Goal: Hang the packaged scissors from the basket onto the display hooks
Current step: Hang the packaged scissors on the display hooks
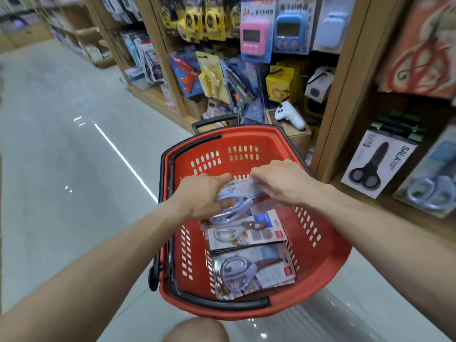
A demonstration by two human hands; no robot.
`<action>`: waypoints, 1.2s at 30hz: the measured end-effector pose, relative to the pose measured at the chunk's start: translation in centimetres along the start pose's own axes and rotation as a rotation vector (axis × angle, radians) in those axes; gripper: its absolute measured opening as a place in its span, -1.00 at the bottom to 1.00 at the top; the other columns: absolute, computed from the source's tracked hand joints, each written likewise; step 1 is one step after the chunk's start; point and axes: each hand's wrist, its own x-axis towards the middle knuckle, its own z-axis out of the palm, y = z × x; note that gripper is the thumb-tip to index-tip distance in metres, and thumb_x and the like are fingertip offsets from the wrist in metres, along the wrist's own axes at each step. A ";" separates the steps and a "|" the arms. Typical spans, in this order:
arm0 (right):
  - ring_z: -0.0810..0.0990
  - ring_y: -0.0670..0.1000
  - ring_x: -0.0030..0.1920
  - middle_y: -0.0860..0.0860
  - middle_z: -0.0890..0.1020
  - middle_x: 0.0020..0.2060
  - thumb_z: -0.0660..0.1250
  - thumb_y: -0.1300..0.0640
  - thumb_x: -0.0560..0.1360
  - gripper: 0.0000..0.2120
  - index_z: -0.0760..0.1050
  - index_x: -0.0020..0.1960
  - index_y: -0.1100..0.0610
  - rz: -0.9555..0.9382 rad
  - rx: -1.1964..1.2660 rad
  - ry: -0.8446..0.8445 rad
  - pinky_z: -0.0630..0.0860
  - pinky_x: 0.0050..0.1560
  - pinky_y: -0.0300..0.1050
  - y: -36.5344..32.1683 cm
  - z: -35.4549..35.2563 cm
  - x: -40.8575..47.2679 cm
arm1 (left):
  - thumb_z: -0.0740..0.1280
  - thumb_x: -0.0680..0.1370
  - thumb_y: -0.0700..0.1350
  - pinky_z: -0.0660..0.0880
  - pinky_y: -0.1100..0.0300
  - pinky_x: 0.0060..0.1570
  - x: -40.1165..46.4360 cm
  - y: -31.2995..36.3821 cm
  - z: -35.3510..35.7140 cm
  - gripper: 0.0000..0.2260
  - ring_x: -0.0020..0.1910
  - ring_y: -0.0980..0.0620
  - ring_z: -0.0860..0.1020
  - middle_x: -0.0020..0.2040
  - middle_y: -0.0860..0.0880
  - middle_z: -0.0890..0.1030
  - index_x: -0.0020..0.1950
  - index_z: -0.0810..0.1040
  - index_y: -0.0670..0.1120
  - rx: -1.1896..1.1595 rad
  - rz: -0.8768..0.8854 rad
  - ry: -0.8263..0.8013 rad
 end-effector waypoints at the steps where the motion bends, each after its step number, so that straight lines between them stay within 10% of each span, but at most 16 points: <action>1: 0.55 0.15 0.08 -0.04 0.64 0.05 0.27 0.10 0.60 -0.90 0.41 0.09 -0.03 0.008 -0.002 0.075 0.38 -0.01 0.06 0.2 -0.7 -0.3 | 0.24 0.61 0.34 0.37 0.07 -0.23 -0.2 0.0 -0.5 -0.64 -0.17 -0.08 0.53 -0.20 0.06 0.52 0.04 0.32 0.06 -0.023 -0.004 0.066; 9: 0.39 0.11 0.33 0.07 0.46 0.28 0.55 -0.09 0.42 -0.39 0.47 0.38 0.07 0.401 0.369 0.898 0.37 0.34 0.00 1.0 -6.5 -6.5 | 0.43 0.50 0.23 0.59 -0.05 0.01 -2.5 1.8 -3.3 -0.80 -0.09 0.07 0.67 -0.09 0.13 0.71 0.03 0.60 0.19 -0.864 -0.097 0.327; 17: 0.71 0.08 -0.02 0.10 0.70 0.03 0.62 0.01 0.41 -0.60 0.52 0.10 0.10 0.800 1.408 0.945 0.67 0.07 0.13 4.1 -7.5 -14.2 | 0.42 0.64 -0.07 0.59 0.13 0.12 1.2 15.7 -4.6 -0.80 0.16 0.00 0.70 0.15 0.02 0.75 0.27 0.68 0.00 -1.574 -0.008 0.128; 21: 0.76 0.18 -0.03 0.11 0.77 -0.05 0.51 0.17 0.54 -0.84 0.65 0.10 0.17 0.836 1.549 1.062 0.68 0.07 0.23 6.7 -6.8 -19.7 | 0.56 0.52 -0.03 0.55 -0.07 0.34 2.8 23.2 -2.8 -0.68 0.25 -0.12 0.68 0.18 -0.08 0.75 0.24 0.71 -0.05 -1.699 0.006 -0.009; 26: 0.77 0.16 -0.09 0.17 0.77 -0.05 0.43 0.25 0.58 -0.87 0.67 0.11 0.24 0.885 1.578 1.066 0.65 -0.05 0.01 8.6 -3.8 -26.6 | 0.46 0.58 -0.09 0.59 0.26 0.06 2.0 29.9 -0.4 -0.71 0.15 0.08 0.72 0.15 0.03 0.76 0.30 0.67 -0.01 -1.755 0.036 -0.111; 30: 0.76 0.20 -0.06 0.18 0.76 -0.02 0.41 0.24 0.60 -0.82 0.64 0.18 0.23 0.920 1.560 1.000 0.66 0.00 0.09 9.2 -0.5 -30.2 | 0.34 0.55 0.41 0.42 0.03 0.45 2.0 31.7 2.8 -0.48 0.41 0.17 0.54 0.39 0.23 0.60 0.45 0.54 0.23 -1.754 -0.045 -0.183; 36: 0.75 0.27 0.00 0.16 0.76 0.02 0.35 0.20 0.64 -0.81 0.62 0.23 0.07 0.968 1.617 0.917 0.62 0.17 0.32 9.7 3.5 -32.5 | 0.37 0.51 0.38 0.28 -0.11 0.56 2.4 31.3 6.9 -0.55 0.43 0.09 0.50 0.32 0.26 0.63 0.36 0.55 0.30 -1.711 -0.176 -0.077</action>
